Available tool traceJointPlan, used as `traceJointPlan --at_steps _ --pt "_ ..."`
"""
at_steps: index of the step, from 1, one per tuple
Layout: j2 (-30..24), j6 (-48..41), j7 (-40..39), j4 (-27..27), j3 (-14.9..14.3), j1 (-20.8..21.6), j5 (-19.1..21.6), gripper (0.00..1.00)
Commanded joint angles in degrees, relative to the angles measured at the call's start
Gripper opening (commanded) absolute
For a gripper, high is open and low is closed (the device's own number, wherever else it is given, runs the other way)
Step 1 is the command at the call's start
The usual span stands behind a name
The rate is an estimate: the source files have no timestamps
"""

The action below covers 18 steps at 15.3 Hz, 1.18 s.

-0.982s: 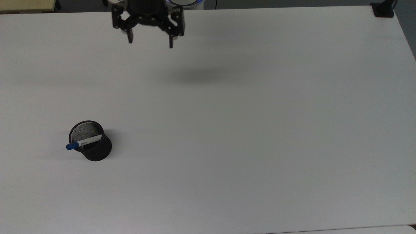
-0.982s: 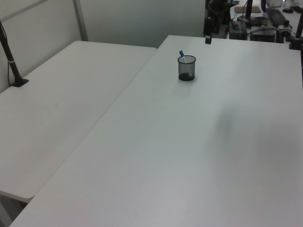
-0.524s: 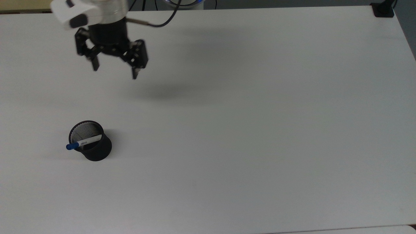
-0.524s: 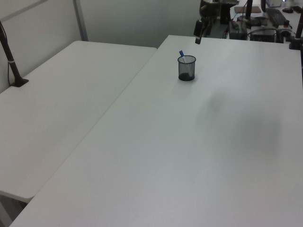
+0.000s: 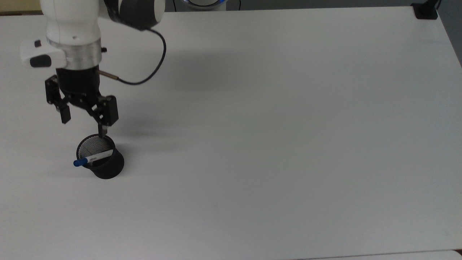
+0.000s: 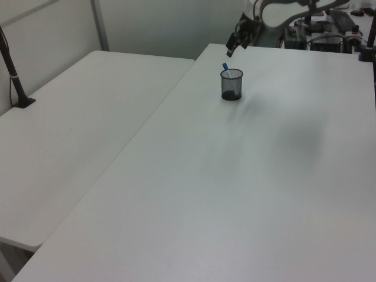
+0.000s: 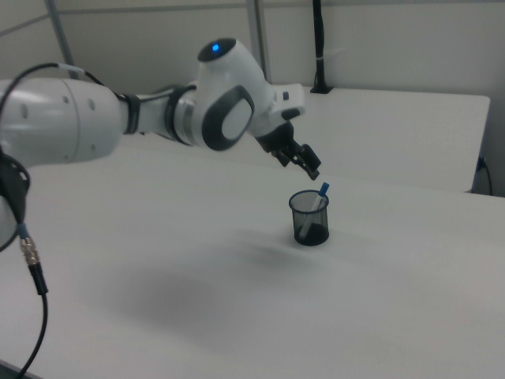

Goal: Remove the marker
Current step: 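Move the open gripper toward the black mesh pen cup, then lower the gripper and close it on the blue-capped marker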

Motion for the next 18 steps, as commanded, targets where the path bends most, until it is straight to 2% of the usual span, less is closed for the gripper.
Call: traceJointPlan --at_steps 1,4,6,8,11,14,18 --pt "4.2 9.3 3.3 0.2 -0.4 0.0 -1.5 0.89" --pt "7.1 14.5 3.4 0.2 -1.5 0.0 -1.5 0.81" --pt "8.0 15.7 3.3 0.2 -1.8 0.0 -1.5 0.78" --pt "8.4 15.9 3.4 0.2 -2.2 0.0 -1.5 0.7" --pt "9.5 17.7 3.4 1.0 -2.2 0.0 -1.3 0.44" --pt "10.2 18.4 3.4 1.1 -2.2 0.0 -1.3 0.29" --pt "10.3 19.2 3.4 1.1 -2.2 0.0 -1.3 0.23"
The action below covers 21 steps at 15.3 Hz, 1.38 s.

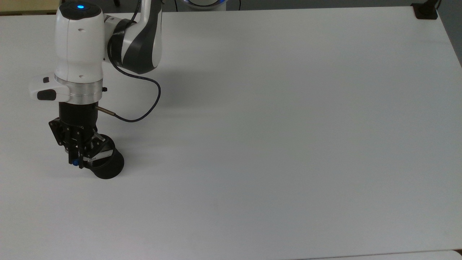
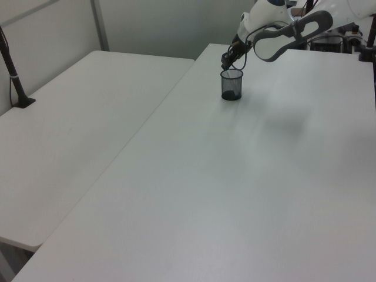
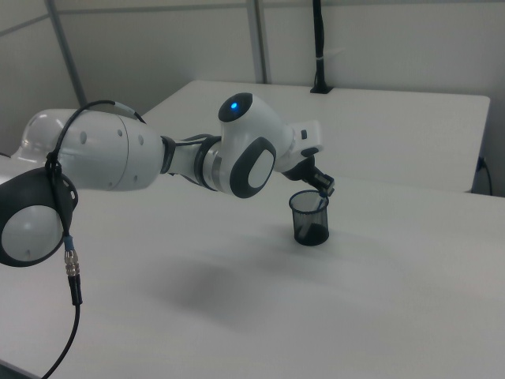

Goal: Remove the marker
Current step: 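Lower the gripper and close it on the blue-capped marker, then lift the marker straight up out of the pen cup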

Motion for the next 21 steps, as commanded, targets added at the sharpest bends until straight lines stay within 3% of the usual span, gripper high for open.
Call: traceJointPlan --at_steps 1,5,15,21 --pt "0.5 1.4 1.5 0.7 -0.4 0.3 -1.1 0.18" --pt "0.2 1.4 1.4 0.8 -0.5 0.3 -1.1 0.07" --pt "-11.6 0.4 1.0 0.2 0.3 0.3 -0.5 0.07" --pt "-11.8 -18.6 -4.5 0.8 2.3 5.1 -0.1 0.07"
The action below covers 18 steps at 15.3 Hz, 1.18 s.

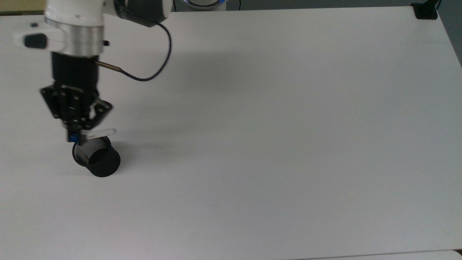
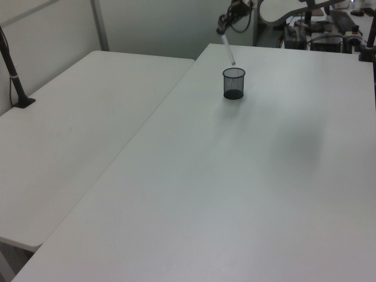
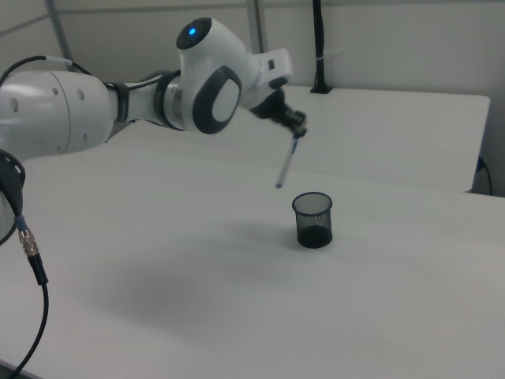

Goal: Remove the marker
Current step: 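Lift the marker straight up out of the pen cup, then carry the marker away from the cup and lower it to the table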

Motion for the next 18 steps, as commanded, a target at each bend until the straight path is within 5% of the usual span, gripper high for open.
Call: traceJointPlan --at_steps 1,8,13,17,18 --pt "-1.3 -10.0 -4.7 -2.1 1.8 2.2 -0.1 0.07" --pt "4.2 -14.8 -10.8 -2.1 3.1 6.1 -0.1 0.08" --pt "7.2 -13.5 -10.3 -2.1 3.1 7.6 -0.4 0.21" --pt "6.9 -13.0 -10.5 -2.0 3.1 7.8 -0.9 1.0" --pt "6.3 -13.1 -10.5 -2.0 3.1 8.5 -1.2 1.0"
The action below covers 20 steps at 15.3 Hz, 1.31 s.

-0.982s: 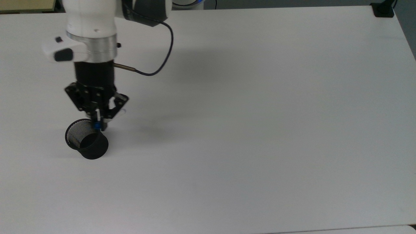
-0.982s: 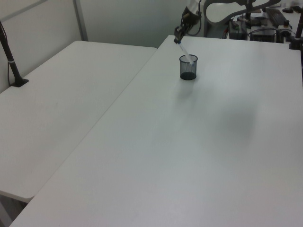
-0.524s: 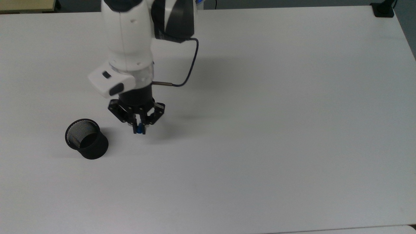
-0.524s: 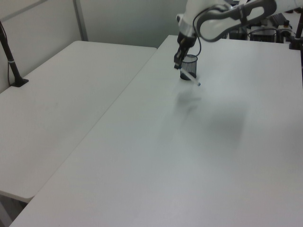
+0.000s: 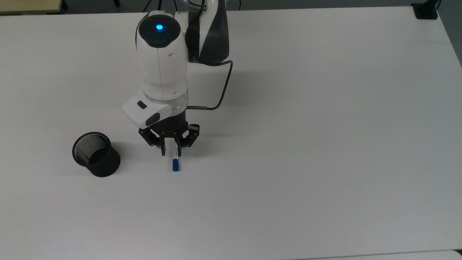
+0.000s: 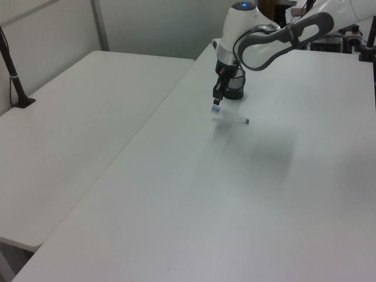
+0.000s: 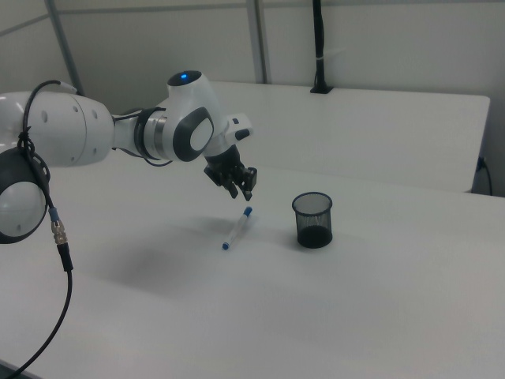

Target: Remove the marker

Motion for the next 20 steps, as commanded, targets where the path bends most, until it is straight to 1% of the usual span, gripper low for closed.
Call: traceJointPlan --at_steps 1,3,7,9,11,12,15,17,18,20 --pt "-2.5 0.3 -1.0 -0.2 -0.4 2.2 -1.1 1.0" --pt "-5.4 -1.5 -0.7 -0.7 -0.3 2.9 -0.8 1.0" --pt "-11.4 -15.4 -0.6 -0.5 0.2 3.3 -0.1 1.0" --pt "-14.8 -22.2 -0.4 -0.7 0.6 4.2 -0.1 1.0" --pt "-19.4 -30.6 2.4 -0.8 0.6 5.1 -0.1 1.0" --pt "-21.0 -33.1 3.5 -0.9 0.6 5.5 -0.1 1.0" --pt "-25.9 -37.0 4.0 -3.2 0.7 5.5 -0.1 1.0" --pt "-28.8 -38.2 4.1 -6.3 0.6 5.5 -0.1 1.0" --pt "-29.4 -38.3 4.2 -7.1 0.7 5.5 -0.1 1.0" --pt "-29.4 -39.7 4.4 -6.9 0.7 5.5 -0.1 1.0"
